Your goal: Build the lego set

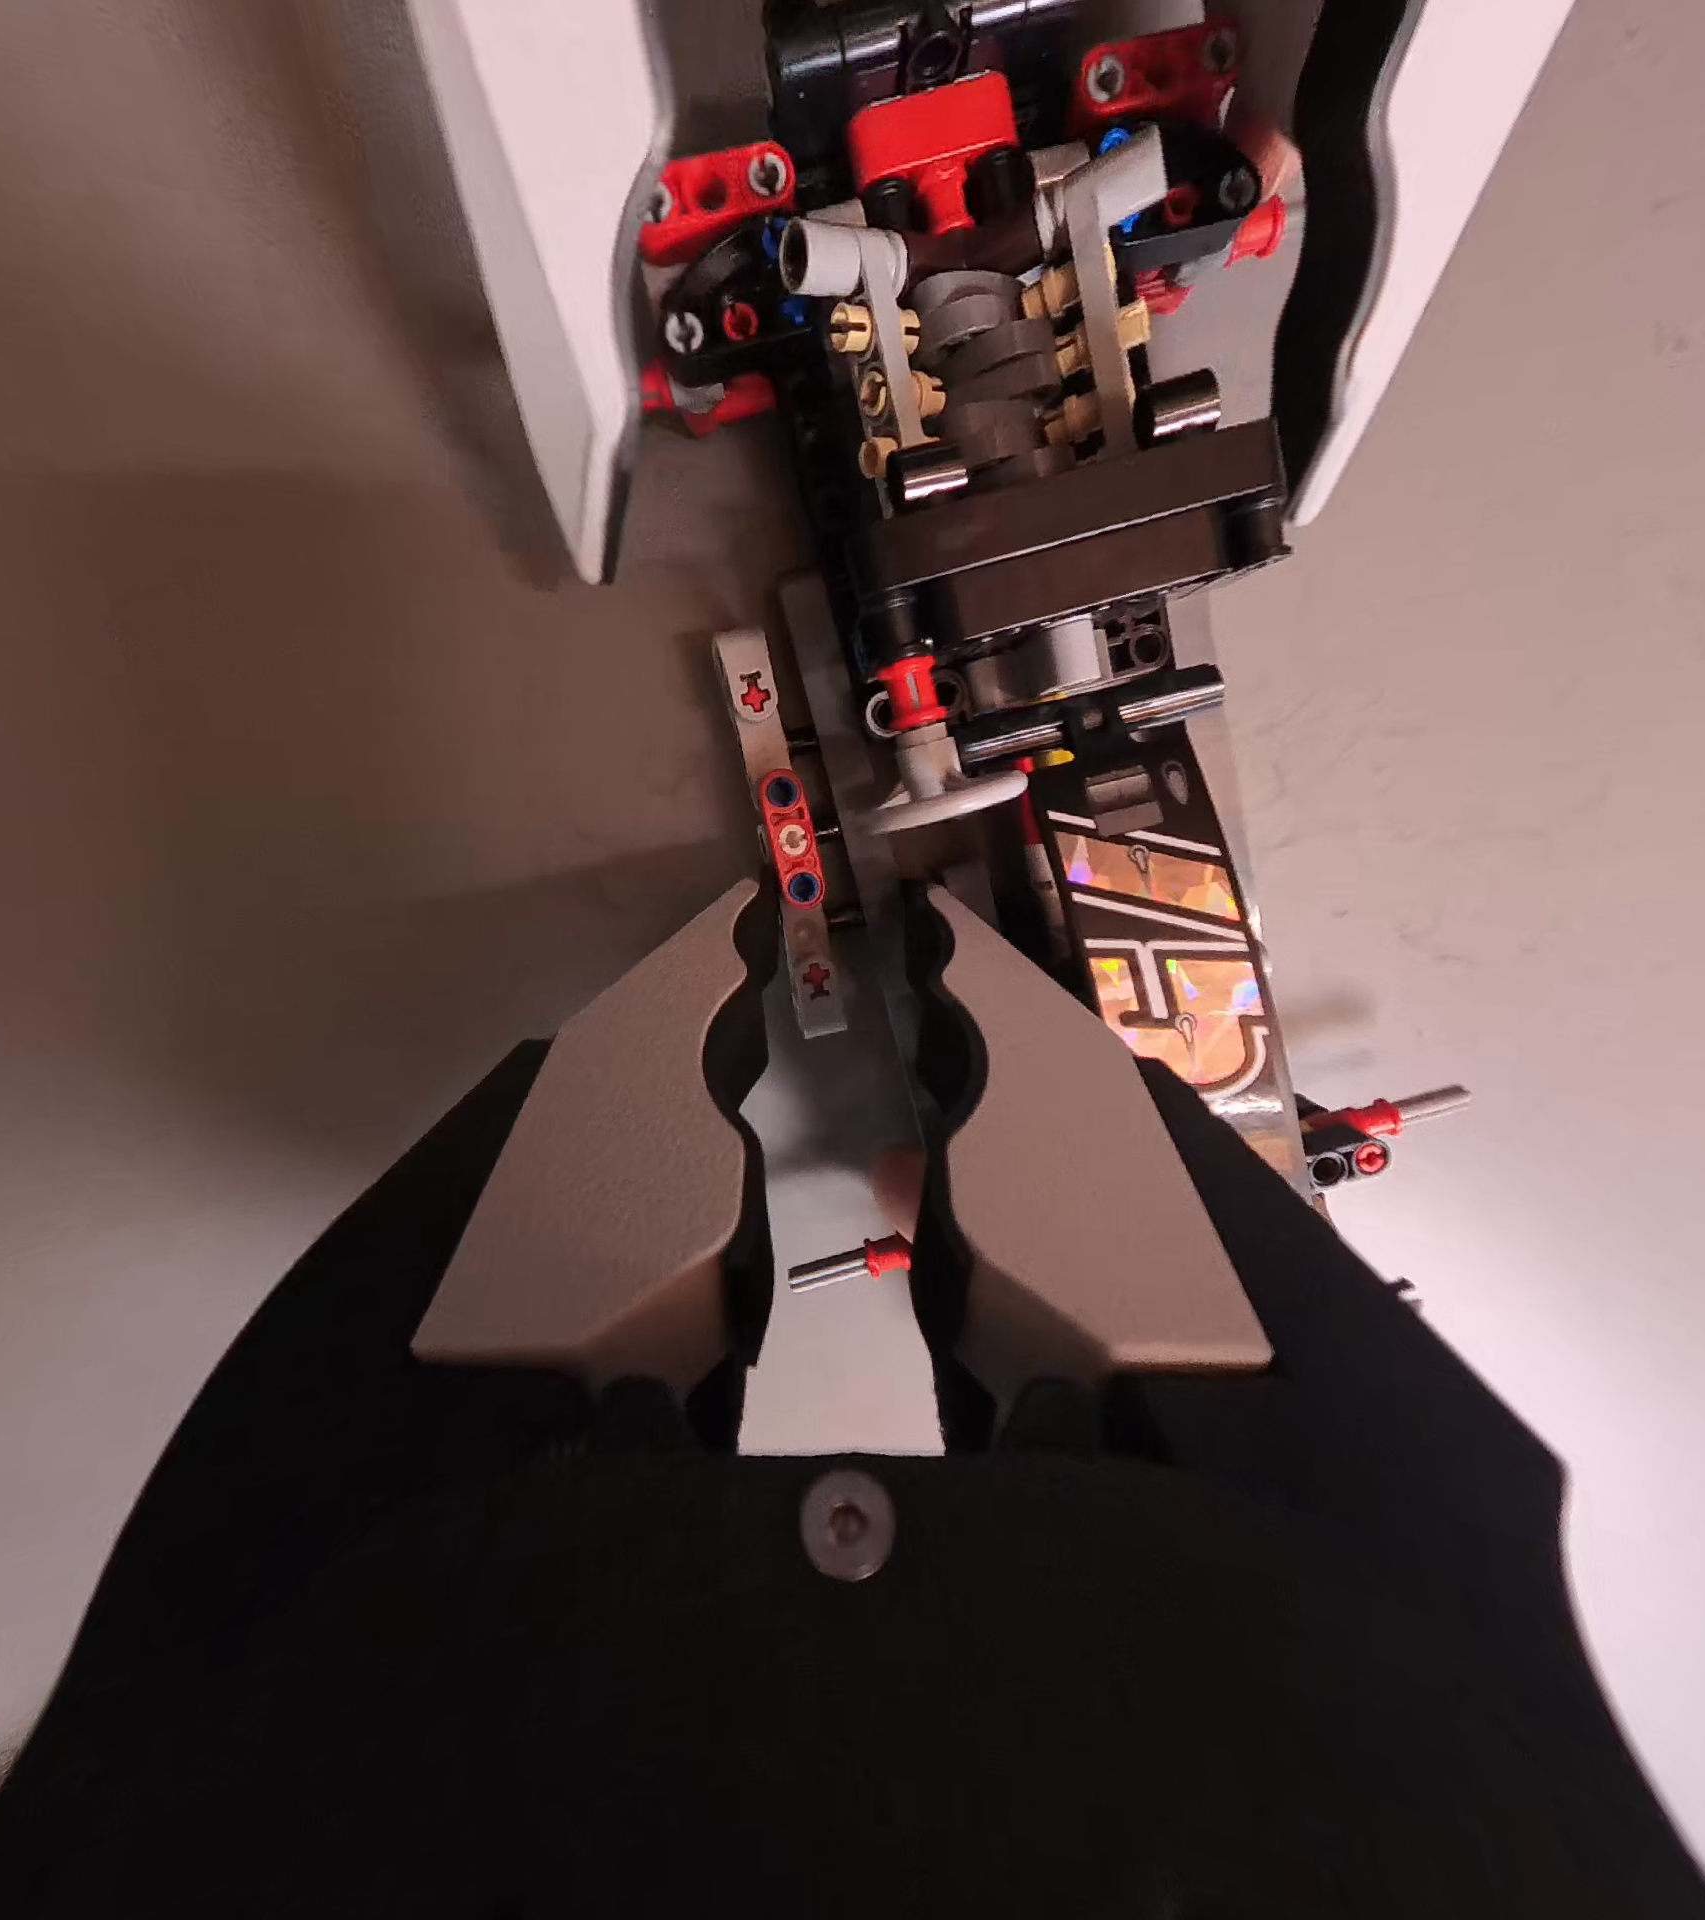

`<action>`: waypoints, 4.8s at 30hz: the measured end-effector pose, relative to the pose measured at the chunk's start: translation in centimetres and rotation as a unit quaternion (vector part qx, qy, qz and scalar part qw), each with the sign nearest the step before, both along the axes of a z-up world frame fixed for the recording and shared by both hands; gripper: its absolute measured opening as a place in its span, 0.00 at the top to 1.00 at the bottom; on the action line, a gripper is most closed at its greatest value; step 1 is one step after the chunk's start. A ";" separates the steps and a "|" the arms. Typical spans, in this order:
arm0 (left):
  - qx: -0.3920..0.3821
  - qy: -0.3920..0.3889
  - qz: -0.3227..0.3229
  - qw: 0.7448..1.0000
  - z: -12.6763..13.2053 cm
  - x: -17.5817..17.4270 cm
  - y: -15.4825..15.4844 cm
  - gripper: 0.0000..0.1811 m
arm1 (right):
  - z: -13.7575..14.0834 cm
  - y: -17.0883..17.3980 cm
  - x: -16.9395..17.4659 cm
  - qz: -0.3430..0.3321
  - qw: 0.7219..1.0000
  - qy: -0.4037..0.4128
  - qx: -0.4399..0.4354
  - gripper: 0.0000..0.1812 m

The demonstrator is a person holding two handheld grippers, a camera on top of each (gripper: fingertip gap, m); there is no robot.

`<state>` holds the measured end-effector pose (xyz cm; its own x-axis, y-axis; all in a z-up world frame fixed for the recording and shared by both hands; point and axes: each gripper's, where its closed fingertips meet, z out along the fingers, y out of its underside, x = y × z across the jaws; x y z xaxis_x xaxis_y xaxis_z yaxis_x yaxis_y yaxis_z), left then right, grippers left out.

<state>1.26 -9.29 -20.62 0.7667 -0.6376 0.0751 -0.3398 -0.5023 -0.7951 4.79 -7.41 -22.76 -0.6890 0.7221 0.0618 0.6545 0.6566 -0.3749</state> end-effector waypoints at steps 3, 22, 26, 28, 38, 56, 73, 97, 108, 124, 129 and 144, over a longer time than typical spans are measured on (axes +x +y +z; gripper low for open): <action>0.003 0.053 0.025 0.998 -0.6 -0.2 0.9 0.40 | 0.0 -0.2 -0.2 -0.005 1.000 0.006 -0.001 0.88; -0.002 0.145 0.035 0.989 -1.5 -0.2 1.8 0.49 | 0.3 0.5 0.9 0.020 0.999 -0.015 0.031 0.85; -0.008 0.130 0.039 0.991 -1.3 -0.2 1.8 0.42 | 0.3 0.6 0.9 0.024 0.999 -0.014 0.030 0.86; -0.009 0.121 0.040 0.992 -1.0 0.0 1.9 0.41 | 0.2 0.7 1.0 0.028 0.999 -0.015 0.030 0.87; -0.032 0.147 0.053 0.987 -1.7 0.4 2.8 0.43 | 0.2 0.6 0.8 0.040 0.999 0.007 0.027 0.88; -0.010 0.156 0.017 0.988 -1.5 0.7 3.0 0.50 | 0.2 0.7 0.8 0.057 0.998 0.009 0.040 0.90; 0.012 0.099 0.020 0.995 1.2 0.6 1.6 0.41 | 0.3 0.9 0.6 0.012 0.999 0.031 0.044 0.88; 0.155 0.183 0.039 0.970 1.2 -3.8 1.0 0.66 | 6.3 1.6 0.7 0.057 0.925 -0.311 -0.211 0.90; 0.118 0.083 0.052 0.988 1.8 -4.7 1.9 0.68 | 7.5 2.5 -0.5 0.086 0.875 -0.410 -0.244 0.90; 0.029 -0.073 0.060 0.995 2.9 -6.6 2.9 0.69 | 9.6 3.7 -3.4 0.051 0.834 -0.448 -0.319 0.91; 0.027 -0.080 0.066 0.994 2.8 -7.0 2.9 0.74 | 10.3 4.4 -5.2 0.038 0.843 -0.419 -0.335 0.85; -0.009 -0.162 0.124 0.979 2.5 -7.6 3.6 0.78 | 13.1 5.1 -6.7 -0.048 0.944 0.321 0.067 0.76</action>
<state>-6.32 -5.70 -18.16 0.8325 -0.4307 0.3486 0.0628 -0.5517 -0.8317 -1.86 -2.28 -9.66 -0.4109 0.7352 0.5391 0.3800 0.6756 -0.6318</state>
